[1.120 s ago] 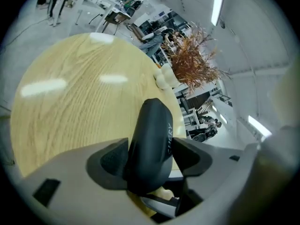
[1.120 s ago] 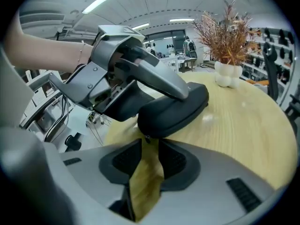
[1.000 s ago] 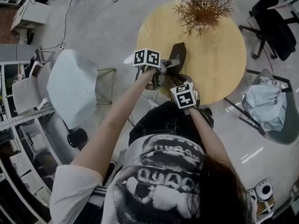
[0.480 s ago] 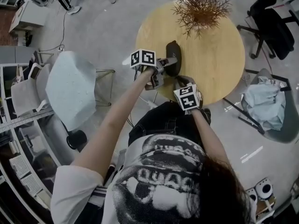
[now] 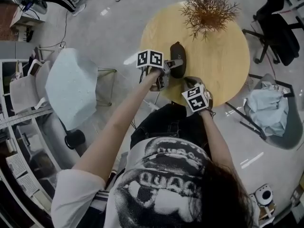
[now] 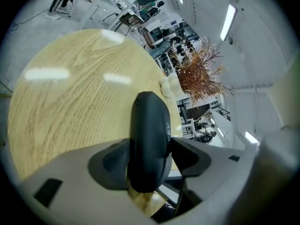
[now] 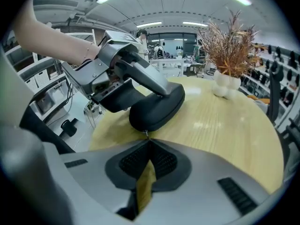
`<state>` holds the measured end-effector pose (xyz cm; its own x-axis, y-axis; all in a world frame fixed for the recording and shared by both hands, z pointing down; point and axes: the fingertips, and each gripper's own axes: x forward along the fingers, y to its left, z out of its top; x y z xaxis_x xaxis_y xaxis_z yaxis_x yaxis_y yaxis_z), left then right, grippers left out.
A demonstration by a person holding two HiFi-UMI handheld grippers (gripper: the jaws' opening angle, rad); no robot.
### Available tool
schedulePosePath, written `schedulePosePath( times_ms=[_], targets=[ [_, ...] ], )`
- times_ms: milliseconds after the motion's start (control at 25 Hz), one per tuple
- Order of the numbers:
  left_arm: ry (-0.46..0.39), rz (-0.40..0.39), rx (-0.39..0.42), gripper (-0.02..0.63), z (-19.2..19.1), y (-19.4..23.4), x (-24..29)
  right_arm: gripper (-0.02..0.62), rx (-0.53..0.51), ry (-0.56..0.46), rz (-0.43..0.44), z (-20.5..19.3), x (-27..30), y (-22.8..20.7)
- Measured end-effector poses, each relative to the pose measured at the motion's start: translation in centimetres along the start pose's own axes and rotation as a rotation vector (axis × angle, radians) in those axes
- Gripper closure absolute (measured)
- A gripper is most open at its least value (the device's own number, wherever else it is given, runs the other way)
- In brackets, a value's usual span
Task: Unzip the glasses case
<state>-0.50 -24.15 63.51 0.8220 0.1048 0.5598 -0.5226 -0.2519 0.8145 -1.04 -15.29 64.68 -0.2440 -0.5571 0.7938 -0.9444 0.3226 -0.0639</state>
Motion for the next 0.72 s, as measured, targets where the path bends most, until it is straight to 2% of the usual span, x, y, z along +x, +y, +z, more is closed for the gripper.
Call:
schedulePosePath(
  times_ms=[400,720],
  targets=[
    [-0.014,-0.021,-0.012,0.324,0.0,0.2,-0.1,0.589,-0.119,0.045,0.041,0.4,0.0,-1.4],
    [-0.011,-0.06,-0.005,0.325,0.1,0.0,-0.2,0.594,-0.189,0.05,0.101,2.3,0.7,-4.2]
  ],
)
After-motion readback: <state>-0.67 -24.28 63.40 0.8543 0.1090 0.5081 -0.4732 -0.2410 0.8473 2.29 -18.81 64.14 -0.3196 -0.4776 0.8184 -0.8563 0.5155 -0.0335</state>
